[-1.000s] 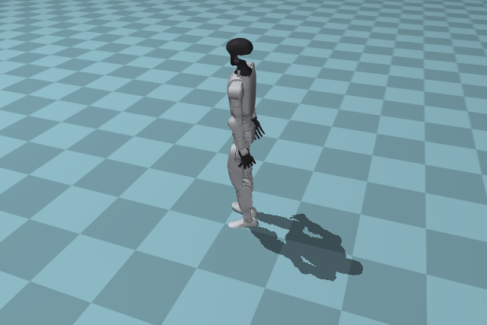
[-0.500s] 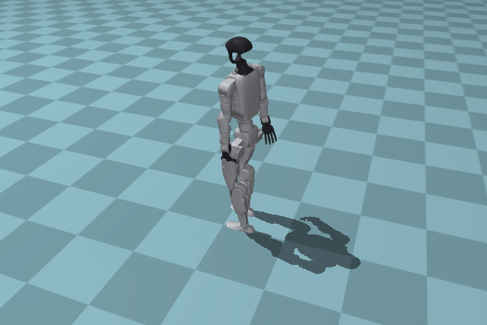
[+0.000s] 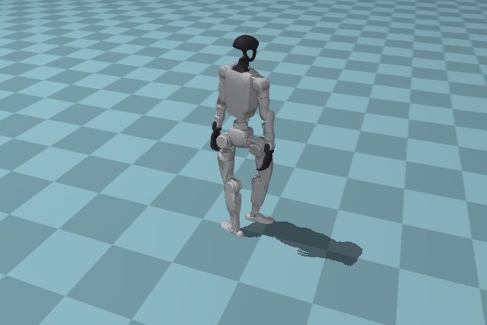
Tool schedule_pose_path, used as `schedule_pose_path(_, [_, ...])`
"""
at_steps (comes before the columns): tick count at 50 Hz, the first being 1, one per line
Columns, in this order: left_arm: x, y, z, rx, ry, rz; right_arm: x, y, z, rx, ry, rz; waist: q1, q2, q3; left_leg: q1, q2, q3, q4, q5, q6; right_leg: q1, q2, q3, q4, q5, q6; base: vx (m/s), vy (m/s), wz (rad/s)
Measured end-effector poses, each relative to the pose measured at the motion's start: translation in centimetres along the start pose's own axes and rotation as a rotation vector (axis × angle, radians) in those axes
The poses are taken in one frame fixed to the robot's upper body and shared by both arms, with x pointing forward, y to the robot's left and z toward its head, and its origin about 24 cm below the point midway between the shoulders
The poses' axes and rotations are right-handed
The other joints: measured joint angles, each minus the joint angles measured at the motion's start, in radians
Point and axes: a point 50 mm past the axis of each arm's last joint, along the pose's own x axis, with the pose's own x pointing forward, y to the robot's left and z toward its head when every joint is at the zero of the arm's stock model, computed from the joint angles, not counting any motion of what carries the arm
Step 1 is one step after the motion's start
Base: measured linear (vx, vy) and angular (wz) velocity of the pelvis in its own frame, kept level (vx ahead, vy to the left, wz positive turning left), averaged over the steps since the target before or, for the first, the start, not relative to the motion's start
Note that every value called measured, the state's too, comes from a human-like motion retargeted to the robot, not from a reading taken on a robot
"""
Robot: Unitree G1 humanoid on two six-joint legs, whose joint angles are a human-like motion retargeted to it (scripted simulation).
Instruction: In place motions
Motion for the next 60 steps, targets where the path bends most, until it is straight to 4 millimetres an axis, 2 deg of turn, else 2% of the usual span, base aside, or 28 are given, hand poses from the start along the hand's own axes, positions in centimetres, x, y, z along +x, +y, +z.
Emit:
schedule_pose_path(4, [-0.1, 0.2, 0.9, -0.006, -0.057, -0.012, 0.3, 0.8, -2.0, 0.028, 0.068, 0.018, 0.042, -0.012, -0.034, 0.037, -0.037, 0.037, 0.017, 0.046, -0.015, -0.039, -0.01, 0.111, 0.025, 0.025, -0.027, 0.25, -0.1, -2.27])
schedule_pose_path(6, [-0.1, 0.3, 1.2, -0.022, -0.083, -0.02, 0.5, 1.5, -3.5, 0.051, 0.115, 0.037, 0.029, -0.03, -0.057, 0.058, -0.051, 0.042, 0.051, 0.094, 0.021, -0.066, -0.027, 0.202, 0.033, 0.028, -0.042, 0.38, -0.19, -0.95])
schedule_pose_path(7, [-0.2, 0.3, 1.4, -0.033, -0.097, -0.024, 0.5, 1.9, -4.1, 0.064, 0.137, 0.047, 0.015, -0.051, -0.067, 0.067, -0.056, 0.036, 0.089, 0.13, 0.064, -0.069, -0.05, 0.232, 0.031, 0.032, -0.046, 0.34, -0.17, -0.34])
schedule_pose_path(8, [-0.2, 0.4, 1.7, -0.049, -0.114, -0.028, 0.6, 2.3, -4.6, 0.076, 0.155, 0.059, 0.001, -0.091, -0.076, 0.071, -0.063, 0.018, 0.151, 0.175, 0.136, -0.07, -0.096, 0.268, 0.036, 0.035, -0.042, 0.26, -0.16, -0.38])
schedule_pose_path(10, [-0.5, 0.5, 2.7, -0.087, -0.162, -0.031, 0.6, 2.9, -5.2, 0.095, 0.173, 0.073, -0.01, -0.212, -0.082, 0.049, -0.036, -0.091, 0.382, 0.255, 0.341, -0.075, -0.235, 0.353, 0.075, 0.03, -0.015, 0.26, -0.18, -0.79])
schedule_pose_path(11, [-0.6, 0.8, 2.9, -0.109, -0.183, -0.031, 0.7, 3.2, -5.4, 0.094, 0.179, 0.075, 0.009, -0.248, -0.07, 0.01, 0.041, -0.196, 0.562, 0.262, 0.424, -0.065, -0.26, 0.395, 0.103, 0.012, -0.003, 0.46, -0.29, -1.53])
schedule_pose_path(12, [-0.8, 1.0, 3.2, -0.127, -0.201, -0.033, 0.7, 3.4, -5.7, 0.091, 0.184, 0.075, 0.031, -0.271, -0.059, -0.043, 0.109, -0.309, 0.72, 0.263, 0.479, -0.058, -0.268, 0.431, 0.119, 0.001, 0.002, 0.57, -0.35, -1.94])
schedule_pose_path(13, [-0.8, 1.1, 3.4, -0.136, -0.215, -0.042, 0.7, 3.5, -5.8, 0.08, 0.189, 0.073, 0.062, -0.269, -0.051, -0.127, 0.156, -0.439, 0.835, 0.254, 0.479, -0.056, -0.242, 0.452, 0.109, 0.004, -0.007, 0.43, -0.22, -2.03])
schedule_pose_path(14, [-0.9, 0.9, 3.6, -0.141, -0.226, -0.056, 0.7, 3.4, -5.8, 0.06, 0.19, 0.07, 0.099, -0.264, -0.042, -0.219, 0.149, -0.57, 0.896, 0.257, 0.469, -0.058, -0.215, 0.479, 0.087, 0.019, -0.018, 0.24, -0.07, -2.16])
schedule_pose_path(15, [-0.8, 0.6, 3.8, -0.144, -0.235, -0.072, 0.7, 3.2, -5.7, 0.035, 0.19, 0.065, 0.139, -0.258, -0.032, -0.315, 0.114, -0.702, 0.931, 0.267, 0.456, -0.062, -0.188, 0.509, 0.059, 0.04, -0.03, 0.07, 0.02, -2.43])
schedule_pose_path(17, [-0.8, 0.0, 4.3, -0.167, -0.256, -0.091, 0.7, 2.7, -3.9, -0.054, 0.143, 0.049, 0.209, -0.262, 0.008, -0.398, 0.067, -0.834, 0.909, 0.276, 0.455, -0.058, -0.144, 0.579, 0.024, 0.058, -0.042, -0.02, -0.04, -2.72])
schedule_pose_path(20, [-0.8, -0.2, 4.4, -0.217, -0.264, -0.1, 0.5, 1.8, -0.4, -0.234, 0.034, -0.003, 0.265, -0.267, 0.068, -0.364, 0.158, -0.8, 0.783, 0.187, 0.479, -0.028, -0.082, 0.665, 0.003, 0.052, -0.056, 0.1, -0.18, -2.69])
schedule_pose_path(22, [-0.5, -0.4, 3.4, -0.226, -0.231, -0.115, 0.2, 1.3, 1.4, -0.362, -0.016, -0.049, 0.284, -0.257, 0.087, -0.353, 0.137, -0.833, 0.626, 0.175, 0.479, -0.002, -0.045, 0.72, -0.027, 0.071, -0.06, 0.16, 0.06, -2.49])
schedule_pose_path(25, [0.3, -1.3, 1.1, -0.224, -0.144, -0.122, -0.1, 0.5, 2.6, -0.502, -0.042, -0.109, 0.283, -0.228, 0.059, -0.427, -0.067, -1.151, 0.324, 0.315, 0.458, -0.012, -0.028, 0.786, -0.064, 0.134, -0.045, 0.15, 0.33, -2.05])
schedule_pose_path(27, [0.6, -1.3, -0.4, -0.239, -0.092, -0.109, 0.0, 0.8, 2.6, -0.537, -0.047, -0.106, 0.289, -0.19, 0.056, -0.415, -0.094, -1.321, 0.19, 0.438, 0.357, 0.001, 0.031, 0.838, -0.055, 0.15, -0.054, 0.31, 0.15, -2.21])
schedule_pose_path(28, [0.7, -1.4, -1.0, -0.245, -0.072, -0.107, 0.0, 0.9, 2.5, -0.537, -0.047, -0.097, 0.293, -0.177, 0.059, -0.398, -0.098, -1.332, 0.142, 0.53, 0.348, 0.006, 0.054, 0.874, -0.043, 0.155, -0.057, 0.28, 0.11, -1.76])
schedule_pose_path(29, [0.7, -1.6, -1.4, -0.251, -0.056, -0.111, 0.0, 1.0, 2.3, -0.526, -0.043, -0.088, 0.271, -0.166, 0.058, -0.378, -0.101, -1.327, 0.131, 0.518, 0.344, 0.007, 0.062, 0.886, -0.026, 0.153, -0.056, 0.27, 0.14, -1.04])
schedule_pose_path(30, [0.8, -1.8, -1.7, -0.255, -0.042, -0.118, 0.1, 1.0, 2.1, -0.51, -0.036, -0.078, 0.237, -0.155, 0.053, -0.355, -0.103, -1.313, 0.138, 0.454, 0.342, 0.005, 0.062, 0.887, -0.005, 0.148, -0.053, 0.25, 0.16, -0.69])
schedule_pose_path(31, [0.8, -2.1, -1.8, -0.265, -0.034, -0.137, 0.1, 1.0, 1.8, -0.495, -0.024, -0.068, 0.217, -0.145, 0.04, -0.332, -0.041, -1.143, 0.131, 0.427, 0.328, -0.011, 0.067, 0.894, 0.018, 0.143, -0.057, 0.21, 0.14, -0.82])
schedule_pose_path(32, [0.8, -2.3, -1.8, -0.274, -0.027, -0.152, 0.2, 1.1, 1.5, -0.477, -0.013, -0.059, 0.199, -0.137, 0.032, -0.318, -0.011, -1.073, 0.125, 0.413, 0.317, -0.021, 0.074, 0.906, 0.036, 0.139, -0.062, 0.17, 0.08, -1.2])
schedule_pose_path(33, [0.8, -2.4, -1.8, -0.281, -0.024, -0.163, 0.3, 1.4, 1.1, -0.452, -0.003, -0.049, 0.185, -0.131, 0.033, -0.325, -0.046, -1.202, 0.123, 0.423, 0.313, -0.018, 0.088, 0.929, 0.042, 0.137, -0.068, 0.13, 0.05, -1.21])
schedule_pose_path(34, [0.7, -2.3, -1.6, -0.284, -0.029, -0.168, 0.4, 1.6, 0.7, -0.42, 0.001, -0.043, 0.171, -0.129, 0.035, -0.32, -0.053, -1.227, 0.119, 0.421, 0.309, -0.019, 0.095, 0.95, 0.047, 0.134, -0.07, 0.09, 0.04, -1.18])
schedule_pose_path(40, [0.0, -0.3, 0.1, -0.218, -0.061, -0.112, 0.7, 2.1, -2.0, -0.278, 0.076, 0.006, 0.144, -0.118, 0.011, -0.257, -0.035, -1.079, 0.05, 0.382, 0.3, -0.057, 0.113, 1.025, 0.058, 0.107, -0.069, 0.05, 0.02, -1.23])
schedule_pose_path(45, [-0.7, 1.7, 0.6, -0.195, -0.074, -0.069, 0.7, 1.7, -2.0, -0.327, 0.088, -0.032, 0.117, -0.104, 0.006, -0.204, -0.015, -0.91, -0.006, 0.346, 0.292, -0.07, 0.065, 0.87, 0.039, 0.061, -0.064, -0.06, -0.08, -1.75])
schedule_pose_path(50, [-0.7, 2.5, -0.7, -0.225, -0.048, -0.033, 0.5, 1.7, -0.6, -0.398, 0.057, -0.039, 0.139, -0.093, -0.003, -0.14, 0.005, -0.65, -0.051, 0.299, 0.26, -0.089, 0.009, 0.678, 0.042, 0.005, -0.053, -0.08, -0.19, -2.73])
schedule_pose_path(55, [-0.1, 1.5, -2.7, -0.256, 0.014, -0.059, 0.5, 1.8, 0.3, -0.4, 0.019, -0.03, 0.145, -0.068, -0.021, -0.071, 0.019, -0.394, -0.077, 0.247, 0.2, -0.066, -0.044, 0.41, 0.037, -0.032, -0.026, -0.01, -0.26, -2.67])
schedule_pose_path(60, [0.3, 0.1, -2.9, -0.233, 0.039, -0.108, 0.6, 1.7, -0.5, -0.342, 0.042, -0.031, 0.146, -0.044, -0.031, -0.01, 0.032, -0.237, -0.077, 0.224, 0.148, -0.032, -0.05, 0.237, 0.024, -0.01, -0.017, 0.05, -0.29, -2.29])
